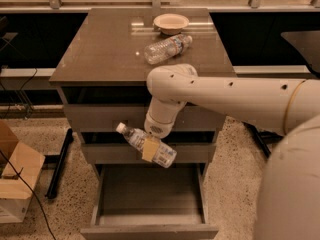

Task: Place blue plastic bottle into bottom drawer

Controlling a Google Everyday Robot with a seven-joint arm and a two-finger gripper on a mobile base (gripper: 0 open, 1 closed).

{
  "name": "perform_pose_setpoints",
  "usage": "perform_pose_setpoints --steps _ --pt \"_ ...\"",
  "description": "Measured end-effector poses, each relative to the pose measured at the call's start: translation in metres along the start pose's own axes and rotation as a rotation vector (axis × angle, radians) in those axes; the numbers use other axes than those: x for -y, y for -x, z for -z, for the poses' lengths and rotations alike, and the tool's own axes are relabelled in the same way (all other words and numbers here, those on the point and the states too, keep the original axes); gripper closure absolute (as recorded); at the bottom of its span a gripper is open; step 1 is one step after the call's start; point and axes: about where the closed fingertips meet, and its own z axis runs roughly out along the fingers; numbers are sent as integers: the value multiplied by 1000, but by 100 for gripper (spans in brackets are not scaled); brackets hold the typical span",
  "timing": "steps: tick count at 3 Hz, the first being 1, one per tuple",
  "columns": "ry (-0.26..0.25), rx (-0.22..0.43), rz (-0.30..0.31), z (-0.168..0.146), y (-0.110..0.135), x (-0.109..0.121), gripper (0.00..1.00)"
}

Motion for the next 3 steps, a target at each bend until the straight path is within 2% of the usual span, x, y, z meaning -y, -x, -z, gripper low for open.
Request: perform_pose_setpoints --steps 1,2,3 --pt "36 -87 12 -38 -25 13 100" --pt "52 -117 29 -74 -45 22 100" --pt "57 -118 29 -78 -46 22 100"
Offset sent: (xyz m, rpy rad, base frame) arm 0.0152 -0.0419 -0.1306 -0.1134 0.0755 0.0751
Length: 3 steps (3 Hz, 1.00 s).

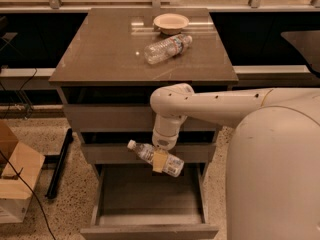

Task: Place blue plastic bottle into bottom drawer

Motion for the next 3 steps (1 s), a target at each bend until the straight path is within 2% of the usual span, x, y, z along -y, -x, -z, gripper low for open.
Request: perform_pose_setpoints --steps 1,2,3 --pt "-16 -32 -14 -12 6 2 100" --pt "-30 -3 -47 -41 20 4 100" --pt "-56 70 -104 -73 41 15 100"
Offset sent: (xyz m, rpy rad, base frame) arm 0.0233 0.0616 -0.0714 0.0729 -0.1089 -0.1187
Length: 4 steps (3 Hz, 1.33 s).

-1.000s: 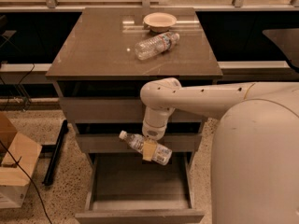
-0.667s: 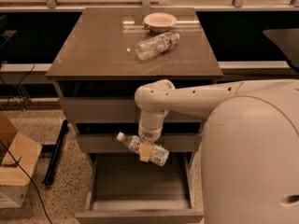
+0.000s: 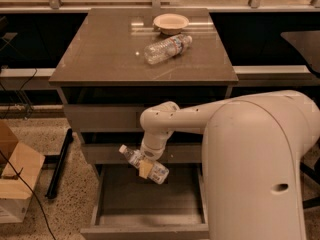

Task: Place blue plastic bottle into bottom drawer

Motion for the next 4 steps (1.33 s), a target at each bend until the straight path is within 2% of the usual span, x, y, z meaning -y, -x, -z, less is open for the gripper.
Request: perform_pose_setpoints --steps 1,2,3,4 --pt "0 51 -49 -36 12 11 100" --pt "52 136 -93 -76 15 31 100" --pt "53 137 -90 -79 15 33 100" --pt "76 141 -99 -103 24 33 100"
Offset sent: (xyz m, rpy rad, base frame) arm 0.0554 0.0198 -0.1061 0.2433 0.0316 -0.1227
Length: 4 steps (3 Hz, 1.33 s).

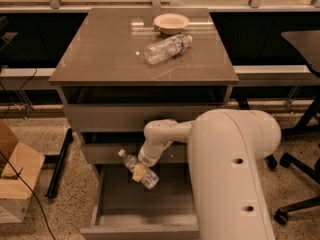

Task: Place blue plastic bottle into bottom drawer

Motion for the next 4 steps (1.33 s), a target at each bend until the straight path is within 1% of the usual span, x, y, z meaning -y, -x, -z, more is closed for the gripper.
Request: perform_pose_setpoints --steps 1,2,3,4 --pt "43 -17 -42 -65 2 -2 100" --pt "77 -62 -53 -109 -4 -14 100" --pt "107 -89 -90 -158 -13 -27 100" --pt "122 -105 -140 -201 -24 -30 82"
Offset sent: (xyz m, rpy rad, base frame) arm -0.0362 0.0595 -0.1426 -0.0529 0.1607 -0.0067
